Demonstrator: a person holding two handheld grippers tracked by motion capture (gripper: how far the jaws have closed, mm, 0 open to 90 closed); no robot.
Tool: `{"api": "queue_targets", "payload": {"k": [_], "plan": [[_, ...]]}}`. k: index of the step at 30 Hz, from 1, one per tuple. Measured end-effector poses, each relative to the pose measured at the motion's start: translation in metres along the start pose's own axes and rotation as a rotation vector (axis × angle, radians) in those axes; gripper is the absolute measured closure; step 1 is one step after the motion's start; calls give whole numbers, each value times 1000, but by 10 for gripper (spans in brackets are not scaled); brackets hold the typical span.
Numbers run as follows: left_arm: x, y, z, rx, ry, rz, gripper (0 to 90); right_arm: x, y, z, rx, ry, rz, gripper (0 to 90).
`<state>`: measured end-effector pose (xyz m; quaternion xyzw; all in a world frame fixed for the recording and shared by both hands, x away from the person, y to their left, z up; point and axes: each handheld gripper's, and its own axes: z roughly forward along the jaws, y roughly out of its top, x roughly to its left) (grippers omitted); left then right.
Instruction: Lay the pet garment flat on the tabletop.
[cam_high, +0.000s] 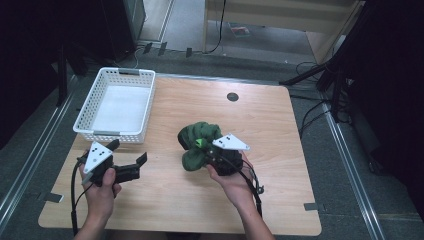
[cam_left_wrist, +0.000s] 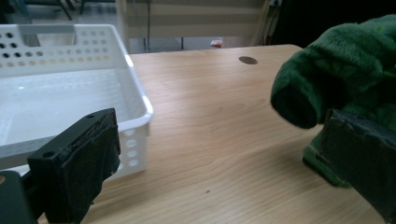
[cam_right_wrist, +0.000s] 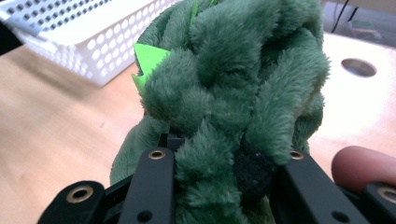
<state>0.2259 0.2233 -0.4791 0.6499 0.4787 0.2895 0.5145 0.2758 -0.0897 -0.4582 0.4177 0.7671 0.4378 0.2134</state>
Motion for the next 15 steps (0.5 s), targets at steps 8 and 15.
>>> {"api": "queue_targets", "payload": {"k": [8,15], "plan": [[-25,-25,17,73,-59,68,0,12,-33,5,17,57,-8,501],[-44,-38,21,125,-149,86,0,3,-38,-19,-28,58,11,205]]}}
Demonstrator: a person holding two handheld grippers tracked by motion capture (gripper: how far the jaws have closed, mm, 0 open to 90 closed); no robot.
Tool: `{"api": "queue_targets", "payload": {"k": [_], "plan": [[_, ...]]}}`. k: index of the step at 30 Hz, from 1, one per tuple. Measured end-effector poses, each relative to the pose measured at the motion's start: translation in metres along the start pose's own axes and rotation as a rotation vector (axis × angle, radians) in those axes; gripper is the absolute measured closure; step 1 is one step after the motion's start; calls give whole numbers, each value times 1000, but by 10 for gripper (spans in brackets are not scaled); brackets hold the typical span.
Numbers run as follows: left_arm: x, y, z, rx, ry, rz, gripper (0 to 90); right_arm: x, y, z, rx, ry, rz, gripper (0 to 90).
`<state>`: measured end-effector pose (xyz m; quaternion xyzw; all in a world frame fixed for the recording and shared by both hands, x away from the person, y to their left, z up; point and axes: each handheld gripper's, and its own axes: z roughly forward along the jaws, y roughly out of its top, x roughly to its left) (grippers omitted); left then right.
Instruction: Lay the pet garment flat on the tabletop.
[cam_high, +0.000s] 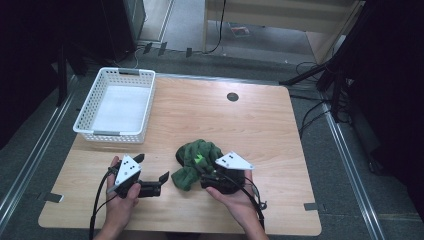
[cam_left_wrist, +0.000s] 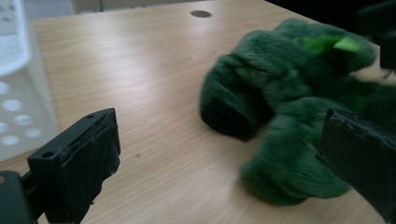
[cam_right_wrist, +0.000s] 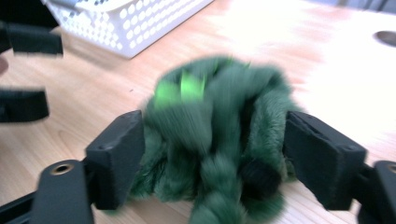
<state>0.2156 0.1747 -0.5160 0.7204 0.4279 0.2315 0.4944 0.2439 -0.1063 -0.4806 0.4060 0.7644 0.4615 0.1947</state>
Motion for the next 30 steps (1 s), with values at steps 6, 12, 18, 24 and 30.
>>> {"api": "queue_targets", "payload": {"k": [6,12,18,24,30], "plan": [[-18,0,5,28,-72,31,0,-23,-22,-34,-50,-42,48,213],[-39,-6,21,130,-156,74,0,-29,-42,-33,6,-24,93,195],[-47,-16,33,271,-116,125,277,-12,-46,-20,79,34,46,180],[-36,-15,30,257,-121,89,648,-6,-55,-9,168,-57,11,493],[-25,-5,17,189,-153,48,833,-16,-52,-18,105,-50,41,800]]}}
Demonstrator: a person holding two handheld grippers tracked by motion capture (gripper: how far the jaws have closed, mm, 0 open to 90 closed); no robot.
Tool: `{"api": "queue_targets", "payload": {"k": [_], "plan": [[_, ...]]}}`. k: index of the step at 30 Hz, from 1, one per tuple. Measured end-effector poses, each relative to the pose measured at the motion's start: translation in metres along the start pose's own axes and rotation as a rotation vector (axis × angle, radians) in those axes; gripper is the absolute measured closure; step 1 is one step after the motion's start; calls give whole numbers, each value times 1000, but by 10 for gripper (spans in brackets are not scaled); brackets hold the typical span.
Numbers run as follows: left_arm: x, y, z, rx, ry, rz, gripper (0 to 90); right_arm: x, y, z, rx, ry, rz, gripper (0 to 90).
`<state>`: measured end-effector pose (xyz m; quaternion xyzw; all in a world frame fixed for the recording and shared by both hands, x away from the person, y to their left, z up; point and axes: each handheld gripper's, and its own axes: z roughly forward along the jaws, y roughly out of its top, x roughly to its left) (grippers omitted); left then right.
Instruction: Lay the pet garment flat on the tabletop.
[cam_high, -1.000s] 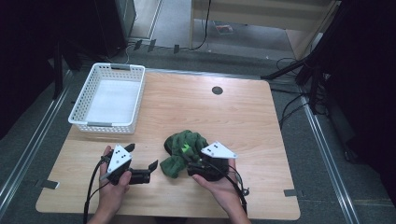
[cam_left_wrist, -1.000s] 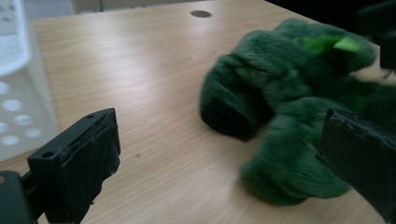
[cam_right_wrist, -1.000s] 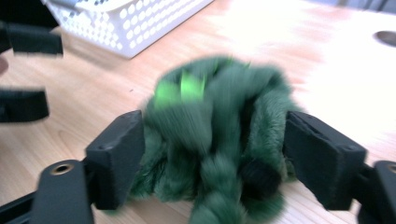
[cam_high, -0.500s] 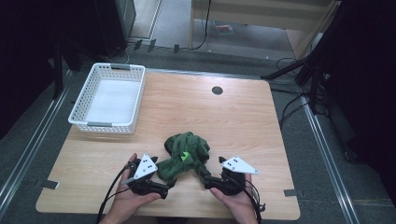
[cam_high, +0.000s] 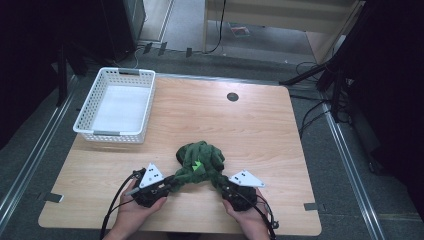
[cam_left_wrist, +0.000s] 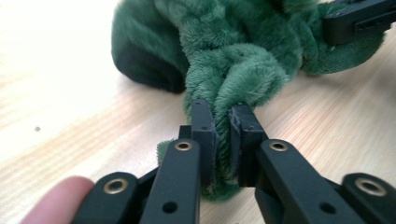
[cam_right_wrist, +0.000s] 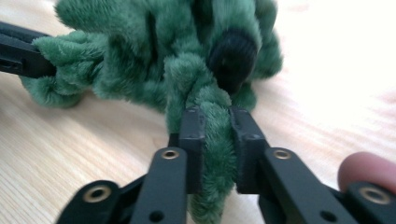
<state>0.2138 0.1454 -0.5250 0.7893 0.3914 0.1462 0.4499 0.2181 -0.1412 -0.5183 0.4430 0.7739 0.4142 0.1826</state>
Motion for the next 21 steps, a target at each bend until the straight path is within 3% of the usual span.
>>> {"api": "queue_targets", "payload": {"k": [1,2,3,4,8,12,14,15,17,19,20,21], "plan": [[4,6,-10,-43,-4,-6,843,-1,4,-6,-44,3,-1,810],[4,6,-10,-43,-4,-6,847,-2,7,-12,-80,5,-2,810],[8,11,-18,-84,-6,-24,851,-2,9,-15,-104,7,0,807],[8,11,-18,-84,-6,-24,854,-2,9,-15,-104,7,0,807],[13,22,-36,-158,-17,-35,855,-1,24,-36,-256,21,-23,796],[12,36,-53,-198,-50,-34,855,2,34,-49,-315,36,-32,798],[10,49,-63,-219,-78,-29,854,8,52,-68,-373,61,-64,802],[8,63,-69,-238,-73,-10,853,10,60,-72,-390,62,-76,803],[8,71,-71,-246,-67,-2,851,10,67,-74,-397,62,-83,804],[15,86,-68,-259,-57,-26,849,10,91,-73,-410,33,-90,808],[30,100,-54,-250,-23,-66,849,0,114,-58,-398,29,-63,812],[30,100,-54,-250,-23,-66,841,0,114,-58,-398,29,-63,812]]}}
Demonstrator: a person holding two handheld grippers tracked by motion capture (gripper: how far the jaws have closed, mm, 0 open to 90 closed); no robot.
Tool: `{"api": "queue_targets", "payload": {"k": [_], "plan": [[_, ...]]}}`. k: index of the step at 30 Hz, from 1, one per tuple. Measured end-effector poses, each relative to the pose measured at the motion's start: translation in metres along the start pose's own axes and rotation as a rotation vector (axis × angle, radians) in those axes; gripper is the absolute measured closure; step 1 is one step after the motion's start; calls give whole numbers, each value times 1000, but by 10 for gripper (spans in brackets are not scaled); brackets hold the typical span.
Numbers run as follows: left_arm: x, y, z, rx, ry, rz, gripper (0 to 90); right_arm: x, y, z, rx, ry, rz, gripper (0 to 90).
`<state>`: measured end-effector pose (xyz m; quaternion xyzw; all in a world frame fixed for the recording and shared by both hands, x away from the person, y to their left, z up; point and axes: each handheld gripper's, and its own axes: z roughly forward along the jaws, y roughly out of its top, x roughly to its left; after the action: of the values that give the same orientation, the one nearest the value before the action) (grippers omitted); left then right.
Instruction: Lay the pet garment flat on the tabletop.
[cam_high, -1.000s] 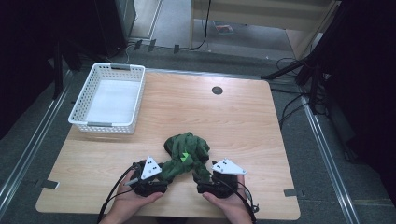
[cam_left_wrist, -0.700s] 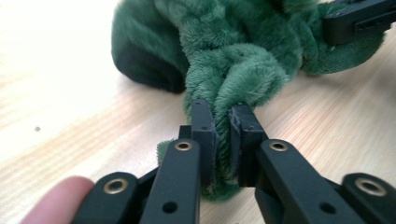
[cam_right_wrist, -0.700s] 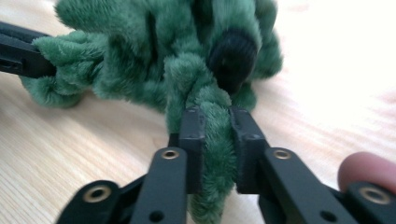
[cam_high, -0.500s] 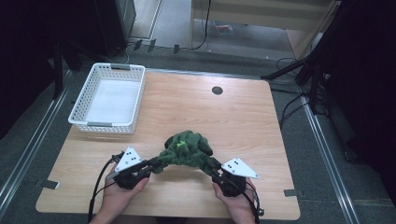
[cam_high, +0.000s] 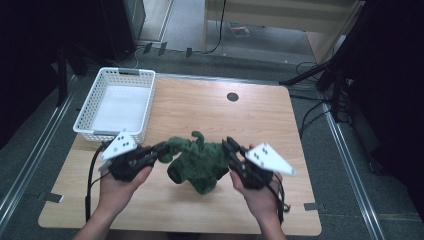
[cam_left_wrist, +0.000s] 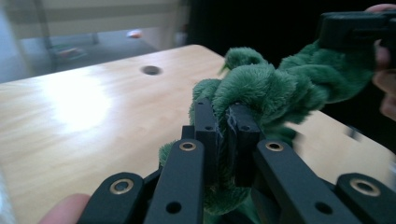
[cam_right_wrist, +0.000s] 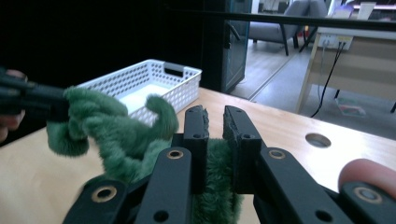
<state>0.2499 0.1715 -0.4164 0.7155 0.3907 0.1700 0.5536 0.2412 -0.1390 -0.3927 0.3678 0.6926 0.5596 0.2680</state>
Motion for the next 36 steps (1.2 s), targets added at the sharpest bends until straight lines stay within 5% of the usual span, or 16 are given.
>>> {"api": "queue_targets", "payload": {"k": [2,4,7,11,12,16,17,19,22,23,25,26,27,29,33,36], "plan": [[23,4,25,27,78,-76,804,-18,7,32,35,-62,34,783],[48,-2,49,78,189,-145,583,-41,5,66,78,-118,76,606],[71,-19,56,98,176,-241,457,-62,-5,87,119,-186,141,477],[69,-41,48,126,159,-177,455,-57,-28,75,134,-122,160,447],[67,-47,46,142,145,-175,459,-47,-45,68,172,-57,167,442],[50,-63,38,159,83,-118,459,-28,-67,57,214,36,148,432],[43,-72,38,175,66,-82,457,-14,-85,50,243,135,151,417],[41,-77,37,182,67,-76,457,-7,-94,48,262,174,146,402],[42,-93,35,173,72,-128,461,19,-124,49,353,222,138,355],[43,-101,34,173,79,-156,464,25,-128,52,378,213,105,386],[43,-102,35,192,83,-143,462,31,-131,54,399,176,61,480],[43,-102,34,196,84,-125,462,33,-133,57,419,129,17,615],[43,-101,33,188,83,-123,461,27,-133,58,434,80,29,802],[45,-99,31,176,89,-124,458,13,-130,55,423,75,50,847],[52,-99,36,184,115,-135,459,-26,-117,43,390,8,-14,846],[53,-95,42,185,133,-150,462,-53,-111,38,361,-98,33,699]]}}
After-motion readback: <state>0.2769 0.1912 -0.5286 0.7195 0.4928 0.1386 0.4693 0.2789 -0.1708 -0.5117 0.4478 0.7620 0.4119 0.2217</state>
